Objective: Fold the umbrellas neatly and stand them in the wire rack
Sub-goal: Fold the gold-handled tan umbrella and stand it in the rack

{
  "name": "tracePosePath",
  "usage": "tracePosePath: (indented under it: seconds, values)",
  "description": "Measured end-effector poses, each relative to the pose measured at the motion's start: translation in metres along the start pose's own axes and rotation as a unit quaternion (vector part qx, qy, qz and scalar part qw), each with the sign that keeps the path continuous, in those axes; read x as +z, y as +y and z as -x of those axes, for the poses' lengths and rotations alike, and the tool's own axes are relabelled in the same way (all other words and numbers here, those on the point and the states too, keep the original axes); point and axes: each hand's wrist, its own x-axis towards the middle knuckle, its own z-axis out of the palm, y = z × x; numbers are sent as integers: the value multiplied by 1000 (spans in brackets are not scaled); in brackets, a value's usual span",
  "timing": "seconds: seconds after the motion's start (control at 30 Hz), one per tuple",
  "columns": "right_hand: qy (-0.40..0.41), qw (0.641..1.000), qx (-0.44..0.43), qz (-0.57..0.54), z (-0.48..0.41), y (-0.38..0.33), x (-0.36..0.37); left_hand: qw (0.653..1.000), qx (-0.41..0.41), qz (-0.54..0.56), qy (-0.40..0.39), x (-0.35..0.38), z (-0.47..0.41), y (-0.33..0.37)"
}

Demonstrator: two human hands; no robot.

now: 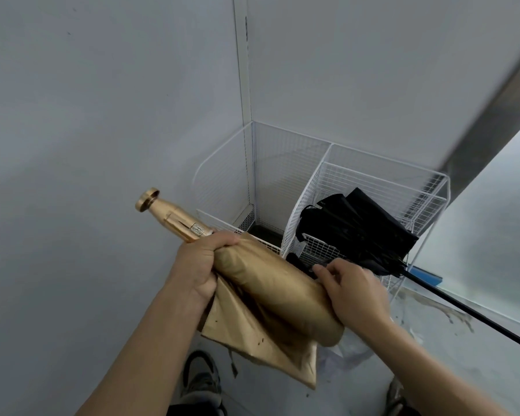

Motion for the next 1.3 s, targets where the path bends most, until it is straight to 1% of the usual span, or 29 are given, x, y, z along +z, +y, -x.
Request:
tracePosePath:
  seconds: [0.07,0.1,0.13,0.2,0.23,0.27,0.3,0.37,0.4,0.43,0.5,0.53,0.6,0.67,0.73,0.8,0.87,0.97,1.03,1.07,1.1,1.13,1.17,1.2,1.27,1.3]
  values:
    - [24,998,11,50,-3,5,-5,999,-24,0,41,-8,-7,2]
    - [52,998,1,43,-3,5,-7,997,-34,3,68,-11,-11,2]
    - [88,996,-21,12,0,2,-8,995,-40,11,91,-14,-14,3]
    - [149,980,-113,-75,9,-8,-8,991,-40,30,123,-19,-21,5]
    - [151,968,-171,-106,16,-13,-7,989,-36,32,138,-20,-23,5]
    - [129,956,-230,-128,23,-19,-5,987,-33,33,155,-22,-24,4]
    - [86,946,-280,-141,31,-23,-2,984,-35,35,173,-22,-24,4]
    - [7,931,-344,-124,43,-29,8,978,-36,44,201,-21,-22,3]
    - [-4,925,-364,-107,46,-31,15,977,-32,47,207,-20,-20,3]
    - [9,921,-377,-99,48,-31,20,977,-29,43,206,-18,-19,3]
    - [53,919,-370,-128,46,-31,25,980,-22,27,195,-13,-15,1]
    - [65,924,-343,-157,44,-31,23,982,-16,17,186,-10,-13,0]
    - [66,937,-267,-216,39,-31,17,987,-5,-6,158,-4,-7,-2]
    - [48,950,-184,-247,33,-29,14,994,6,-26,105,3,-1,-3]
    - [32,963,-120,-241,29,-27,16,999,3,-22,44,11,6,-5]
    - [25,972,-89,-215,27,-26,16,1000,-16,-6,6,17,10,-9]
    - [33,979,-93,-178,28,-25,17,999,-37,10,-12,20,11,-13]
    - [75,979,-125,-142,30,-25,16,997,-72,32,-2,18,8,-18]
    - [146,963,-194,-112,30,-24,16,995,-95,32,14,17,6,-20]
    - [170,952,-236,-92,31,-24,17,994,-105,31,22,16,6,-20]
    - [177,942,-274,-76,31,-23,20,993,-111,32,29,15,5,-20]
    - [167,937,-301,-63,31,-22,22,992,-114,33,37,14,3,-20]
    - [141,938,-313,-55,33,-23,23,992,-114,33,40,14,2,-20]
    - [101,946,-304,-57,34,-23,23,992,-113,31,42,13,1,-21]
    - [6,967,-237,-95,33,-24,19,993,-109,27,41,12,1,-20]
    - [-46,970,-203,-123,31,-22,17,993,-107,24,42,11,1,-20]
